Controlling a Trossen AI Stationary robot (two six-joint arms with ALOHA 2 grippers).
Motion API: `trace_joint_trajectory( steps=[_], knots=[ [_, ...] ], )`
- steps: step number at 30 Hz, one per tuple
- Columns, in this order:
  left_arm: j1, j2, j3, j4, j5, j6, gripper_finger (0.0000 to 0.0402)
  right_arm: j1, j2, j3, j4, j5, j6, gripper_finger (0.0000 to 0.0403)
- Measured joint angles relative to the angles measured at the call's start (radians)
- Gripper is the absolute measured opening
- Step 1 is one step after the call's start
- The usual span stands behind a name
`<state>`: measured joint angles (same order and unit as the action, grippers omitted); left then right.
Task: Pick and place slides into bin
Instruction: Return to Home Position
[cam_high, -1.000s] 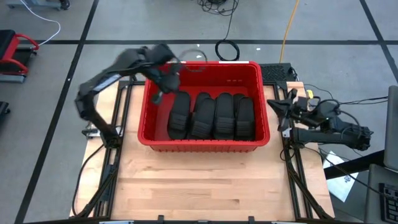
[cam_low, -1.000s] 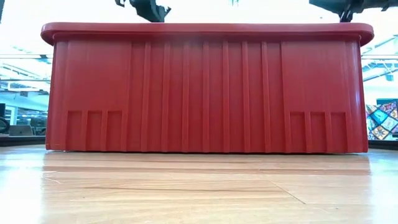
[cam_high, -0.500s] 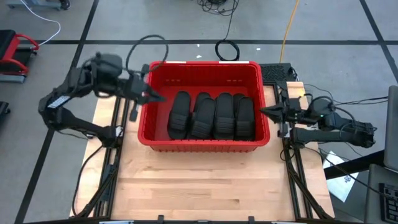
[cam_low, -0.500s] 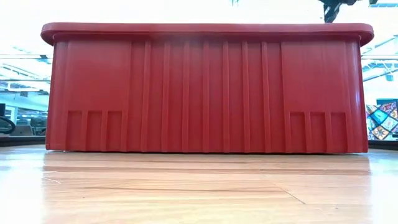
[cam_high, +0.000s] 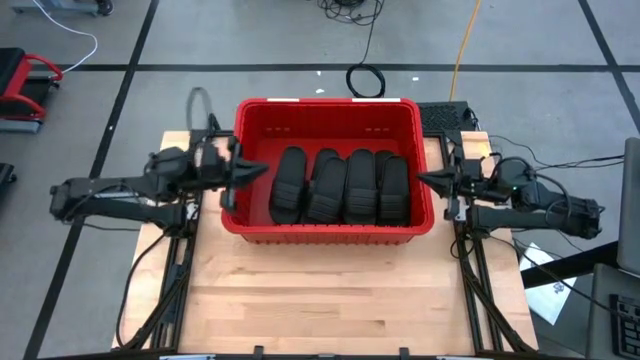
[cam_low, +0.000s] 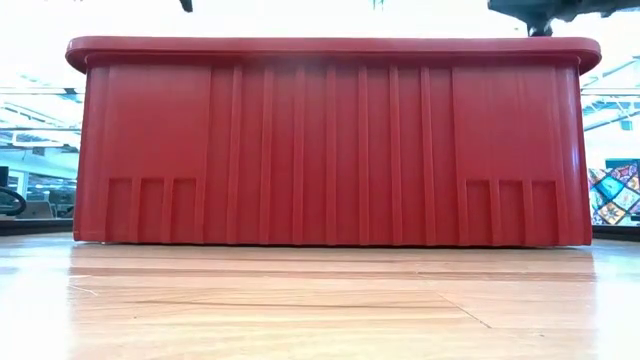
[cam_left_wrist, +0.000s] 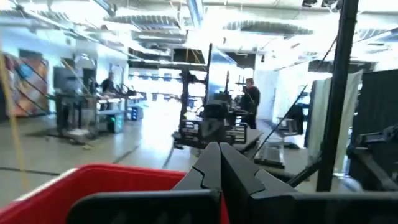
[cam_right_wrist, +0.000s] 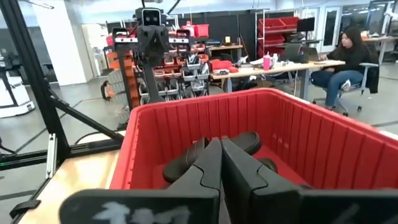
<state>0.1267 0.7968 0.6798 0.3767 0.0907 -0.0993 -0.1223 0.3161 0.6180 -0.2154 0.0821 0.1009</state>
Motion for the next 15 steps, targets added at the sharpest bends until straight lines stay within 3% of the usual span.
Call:
trace_joint_trajectory(
  steps=[6, 11, 15],
  knots=[
    [-0.003, -0.165, -0.038, -0.282, -0.060, 0.051, 0.0000, 0.000, -0.103, -0.007, -0.088, 0.049, -0.005, 0.0000],
    [-0.003, -0.304, -0.038, -0.318, -0.142, 0.100, 0.0000, 0.000, -0.200, -0.007, -0.107, 0.052, -0.001, 0.0000],
    [-0.003, -0.383, -0.035, -0.388, -0.146, 0.130, 0.0000, 0.000, -0.222, -0.007, -0.153, 0.052, -0.024, 0.0000]
  ],
)
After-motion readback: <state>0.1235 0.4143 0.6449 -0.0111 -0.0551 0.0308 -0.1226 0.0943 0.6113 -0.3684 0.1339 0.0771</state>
